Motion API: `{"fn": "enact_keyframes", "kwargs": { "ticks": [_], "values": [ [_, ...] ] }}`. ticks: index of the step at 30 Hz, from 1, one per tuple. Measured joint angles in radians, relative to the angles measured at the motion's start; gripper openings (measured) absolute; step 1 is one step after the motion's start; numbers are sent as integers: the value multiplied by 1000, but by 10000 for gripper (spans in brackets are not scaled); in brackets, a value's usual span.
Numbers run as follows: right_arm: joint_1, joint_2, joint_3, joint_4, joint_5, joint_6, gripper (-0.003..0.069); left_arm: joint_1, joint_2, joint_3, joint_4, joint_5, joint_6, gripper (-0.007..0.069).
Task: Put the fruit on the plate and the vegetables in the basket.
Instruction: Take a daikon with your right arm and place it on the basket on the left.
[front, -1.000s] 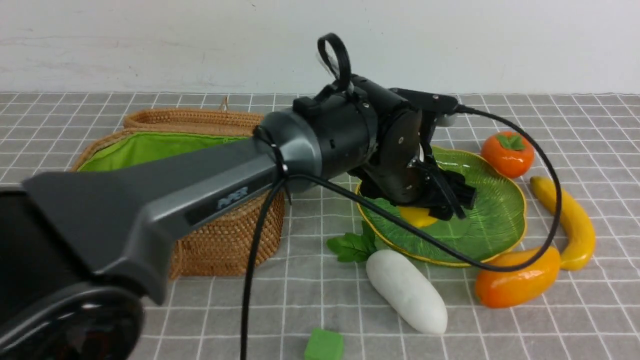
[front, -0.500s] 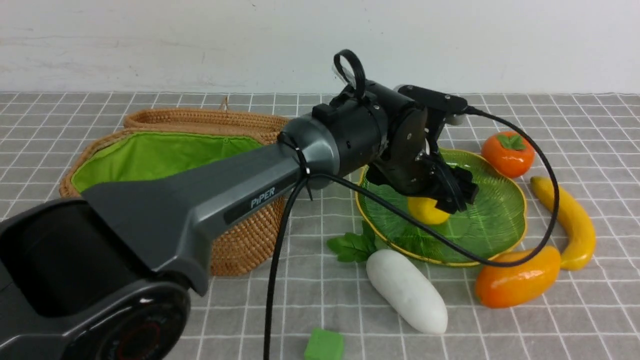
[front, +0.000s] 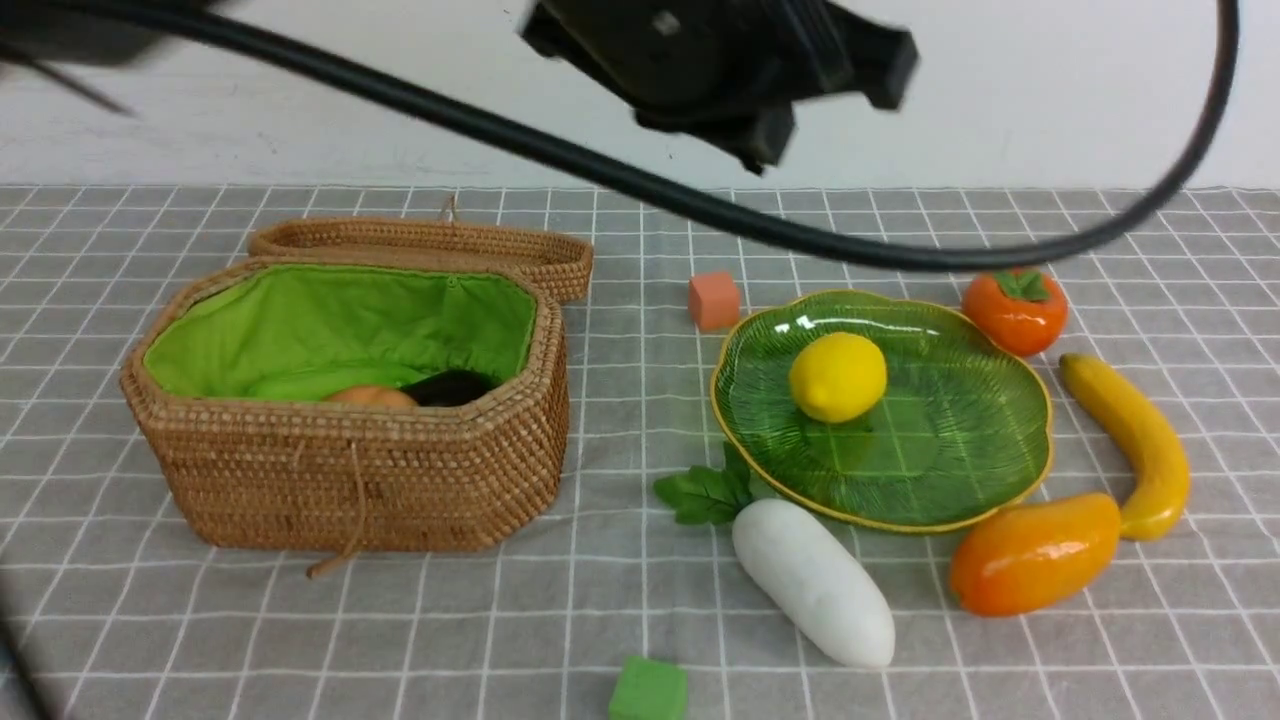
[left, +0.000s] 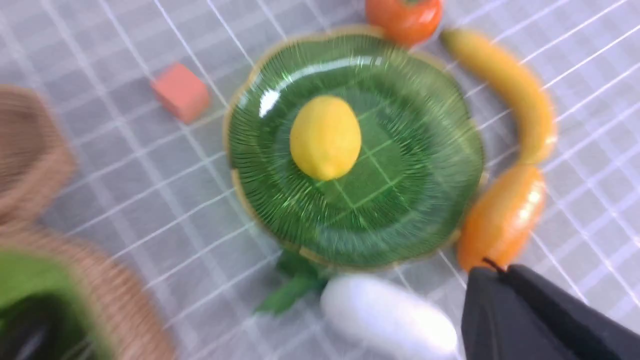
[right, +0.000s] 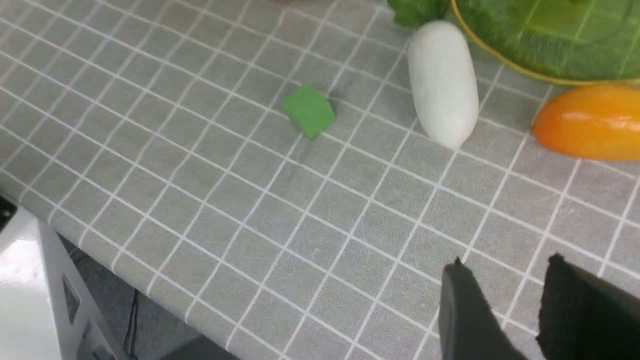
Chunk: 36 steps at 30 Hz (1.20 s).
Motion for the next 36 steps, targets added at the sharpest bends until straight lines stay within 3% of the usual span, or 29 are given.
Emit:
{"fn": "enact_keyframes", "kwargs": {
  "ticks": [8, 10, 13, 15, 18, 22, 26, 30, 36],
  "values": [
    [0, 301, 0, 70, -122, -44, 235, 0, -391, 479, 5, 6, 0, -13],
    [5, 418, 0, 131, -182, -100, 235, 0, -576, 734, -3, -103, 1, -13],
    [33, 503, 0, 146, -225, -132, 235, 0, -725, 902, -13, -212, 1, -13],
    [95, 612, -17, 127, -255, -144, 235, 0, -931, 1099, -25, -330, 0, -13],
    [150, 701, -66, 58, -273, -119, 241, 0, -1084, 1227, -26, -416, -3, -13],
    [168, 796, -130, -39, -285, -39, 286, 0, -1169, 1292, -18, -437, -3, -13],
    [168, 905, -160, -144, -343, 18, 417, 0, -1177, 1303, -19, -438, -3, -13],
    [168, 994, -162, -171, -419, 33, 554, 0, -1177, 1303, -26, -438, -3, -13],
    [168, 1092, -168, -177, -483, 33, 613, 0, -1177, 1304, -63, -436, -3, -13]
  ]
}}
